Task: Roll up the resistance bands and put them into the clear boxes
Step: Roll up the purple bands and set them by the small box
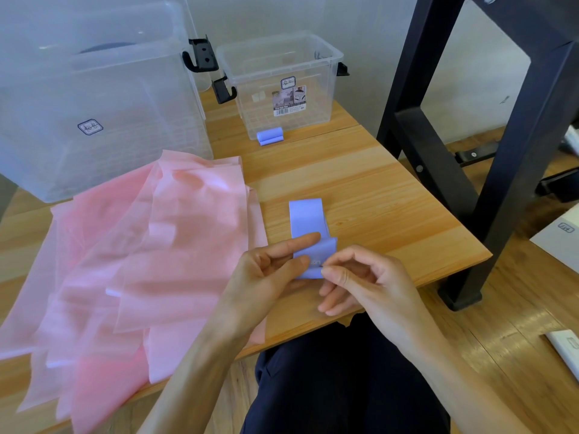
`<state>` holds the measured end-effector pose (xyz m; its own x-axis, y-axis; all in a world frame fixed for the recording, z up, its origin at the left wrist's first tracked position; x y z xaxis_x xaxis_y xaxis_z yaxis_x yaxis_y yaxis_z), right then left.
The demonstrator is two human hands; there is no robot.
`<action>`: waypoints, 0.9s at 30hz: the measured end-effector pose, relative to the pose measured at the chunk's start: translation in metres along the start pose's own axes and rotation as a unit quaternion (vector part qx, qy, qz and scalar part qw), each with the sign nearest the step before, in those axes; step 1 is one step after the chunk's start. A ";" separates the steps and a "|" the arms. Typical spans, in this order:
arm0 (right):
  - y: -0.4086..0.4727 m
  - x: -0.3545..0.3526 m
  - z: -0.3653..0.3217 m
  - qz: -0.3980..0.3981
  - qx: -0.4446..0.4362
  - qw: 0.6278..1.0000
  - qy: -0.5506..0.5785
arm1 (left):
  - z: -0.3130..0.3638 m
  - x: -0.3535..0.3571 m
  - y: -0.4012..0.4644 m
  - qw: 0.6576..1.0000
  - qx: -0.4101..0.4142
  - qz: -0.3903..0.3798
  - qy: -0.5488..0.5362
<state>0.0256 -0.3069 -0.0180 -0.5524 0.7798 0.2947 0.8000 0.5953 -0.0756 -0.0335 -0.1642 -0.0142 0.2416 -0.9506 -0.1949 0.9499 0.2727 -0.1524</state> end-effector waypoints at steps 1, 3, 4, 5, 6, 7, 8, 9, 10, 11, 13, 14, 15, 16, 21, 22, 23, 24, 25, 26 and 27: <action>0.001 0.000 -0.001 0.001 0.000 1.000 0.002 | -0.003 0.001 0.000 1.000 -0.005 -0.002 -0.013; 0.001 0.000 -0.001 0.007 -0.004 1.000 0.009 | -0.005 0.004 0.000 0.999 -0.010 -0.004 -0.032; 0.001 0.000 -0.001 0.013 -0.009 1.000 0.012 | -0.005 0.005 0.000 0.999 -0.008 -0.001 -0.036; 0.001 -0.001 -0.001 0.023 -0.015 0.999 0.018 | -0.004 0.006 -0.001 0.999 -0.004 0.003 -0.034; 0.000 -0.002 -0.001 0.035 -0.021 0.999 0.026 | -0.002 0.007 -0.001 1.000 0.001 0.006 -0.030; 0.000 -0.002 -0.001 0.045 -0.025 0.998 0.034 | 0.001 0.008 -0.002 1.000 0.006 0.009 -0.024; 0.000 -0.002 -0.002 0.051 -0.027 0.998 0.039 | 0.002 0.008 -0.002 1.000 0.010 0.013 -0.017; 0.000 -0.002 -0.003 0.052 -0.027 0.997 0.040 | 0.002 0.008 -0.002 1.000 0.012 0.018 -0.010; 0.000 -0.001 -0.004 0.050 -0.024 0.998 0.037 | 0.001 0.007 -0.002 1.000 0.012 0.022 -0.006; 0.001 -0.001 -0.005 0.046 -0.019 0.998 0.031 | 0.001 0.007 -0.002 1.000 0.012 0.025 -0.003; 0.001 -0.001 -0.005 0.042 -0.007 0.999 0.025 | 0.001 0.007 -0.003 1.000 0.008 0.026 -0.003; 0.002 -0.002 -0.005 0.041 -0.003 0.999 0.025 | 0.000 0.008 -0.003 1.000 0.007 0.025 -0.007; 0.001 -0.002 -0.005 0.041 0.002 0.999 0.026 | 0.000 0.009 -0.004 1.000 0.007 0.022 -0.015; 0.001 -0.002 -0.004 0.042 0.003 0.999 0.027 | -0.001 0.009 -0.004 0.999 0.007 0.023 -0.023; -0.004 0.000 -0.005 0.042 -0.014 0.998 0.038 | -0.004 0.005 0.000 0.999 0.007 0.047 -0.019; -0.003 -0.001 -0.005 0.046 -0.017 0.998 0.039 | -0.004 0.006 0.000 0.999 0.004 0.046 -0.016; -0.003 -0.001 -0.004 0.047 -0.016 0.998 0.040 | -0.005 0.007 0.000 0.999 -0.001 0.046 -0.018; -0.003 -0.001 -0.004 0.046 -0.014 0.998 0.038 | -0.006 0.007 0.001 0.999 -0.005 0.046 -0.020; -0.002 0.000 -0.004 0.041 -0.010 0.999 0.032 | -0.008 0.006 0.001 0.999 -0.005 0.048 -0.017; -0.002 0.001 -0.003 0.036 -0.004 0.999 0.025 | -0.009 0.004 0.002 0.999 -0.003 0.052 -0.010; -0.003 0.002 -0.002 0.031 0.003 0.999 0.020 | -0.009 0.004 0.002 0.999 0.001 0.052 -0.005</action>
<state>0.0231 -0.3075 -0.0159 -0.4916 0.8072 0.3268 0.8313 0.5467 -0.0999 -0.0323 -0.1661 -0.0243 0.3414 -0.9186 -0.1990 0.9198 0.3701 -0.1302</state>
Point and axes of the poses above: each hand's wrist, its own y-axis towards the middle knuckle, its own x-axis out of the palm, z = x × y, the point moved 6 cm from there along y, towards the middle knuckle, and after that the axes turned 13 degrees about y, right-handed, at the moved point
